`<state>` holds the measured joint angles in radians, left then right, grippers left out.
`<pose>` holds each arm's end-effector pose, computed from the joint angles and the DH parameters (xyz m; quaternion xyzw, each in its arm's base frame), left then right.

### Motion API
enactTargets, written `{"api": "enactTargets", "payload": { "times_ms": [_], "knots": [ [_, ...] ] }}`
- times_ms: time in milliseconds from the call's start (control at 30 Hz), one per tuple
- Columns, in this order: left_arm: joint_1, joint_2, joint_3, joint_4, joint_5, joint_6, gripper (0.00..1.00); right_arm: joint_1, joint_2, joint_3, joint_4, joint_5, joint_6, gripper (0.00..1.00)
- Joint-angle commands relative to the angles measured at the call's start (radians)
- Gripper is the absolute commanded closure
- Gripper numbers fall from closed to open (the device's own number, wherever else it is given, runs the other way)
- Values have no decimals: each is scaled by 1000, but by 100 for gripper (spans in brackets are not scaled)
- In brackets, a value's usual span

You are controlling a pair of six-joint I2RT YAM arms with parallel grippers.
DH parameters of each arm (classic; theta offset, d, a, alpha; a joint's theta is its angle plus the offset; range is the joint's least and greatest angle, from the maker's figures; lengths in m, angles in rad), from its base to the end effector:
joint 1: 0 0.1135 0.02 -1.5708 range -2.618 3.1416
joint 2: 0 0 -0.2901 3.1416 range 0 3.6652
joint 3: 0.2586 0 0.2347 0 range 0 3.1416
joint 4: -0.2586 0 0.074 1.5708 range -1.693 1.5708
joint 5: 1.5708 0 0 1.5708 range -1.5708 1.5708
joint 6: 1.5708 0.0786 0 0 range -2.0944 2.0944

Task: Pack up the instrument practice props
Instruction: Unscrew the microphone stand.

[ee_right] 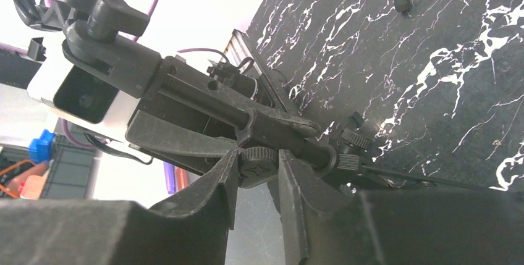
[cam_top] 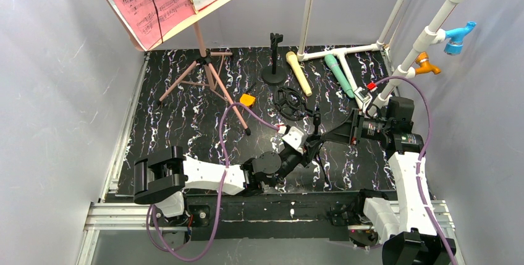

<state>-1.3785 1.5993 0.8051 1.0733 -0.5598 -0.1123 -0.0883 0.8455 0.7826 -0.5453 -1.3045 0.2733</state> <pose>0.1108 -0.3506 0.3224 0.1644 0.5969 -0.3984 0.6768 0.1416 0.0636 0.3221 -0.1497 0.7435 0.5697 0.3166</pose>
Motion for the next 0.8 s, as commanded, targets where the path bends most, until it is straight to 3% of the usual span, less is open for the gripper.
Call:
{"api": "enactTargets", "payload": {
  "times_ms": [0,167,267,300,367,400,433,500,600,667,767],
  "knots": [
    [-8,-14,52,91,-46,-6,100,11,-16,-6,36,-2,-5,67],
    [-10,-10,49,89,-35,-23,100,12,-19,-10,43,4,-42,84],
    [-10,-20,32,89,-32,-46,100,16,-22,10,-11,6,-144,92],
    [-10,-31,24,85,-32,-57,100,18,-21,28,-76,8,-243,95],
    [-9,-81,-9,31,-37,-134,100,31,-2,125,-373,106,-734,99],
    [-10,-107,-17,-8,-34,-167,100,33,4,132,-400,73,-831,99],
    [-10,-128,-24,-32,-25,-187,100,39,-2,158,-483,81,-1042,99],
    [-10,-166,-26,-87,-9,-209,100,42,-50,177,-410,202,-1127,99],
    [-8,-174,-3,-133,36,-236,100,42,-100,174,-568,301,-1633,99],
    [-4,-155,6,-133,63,-271,100,42,-161,143,-528,301,-1688,99],
    [-2,-152,2,-133,65,-271,100,42,-203,115,-399,293,-1517,99]
  ]
}}
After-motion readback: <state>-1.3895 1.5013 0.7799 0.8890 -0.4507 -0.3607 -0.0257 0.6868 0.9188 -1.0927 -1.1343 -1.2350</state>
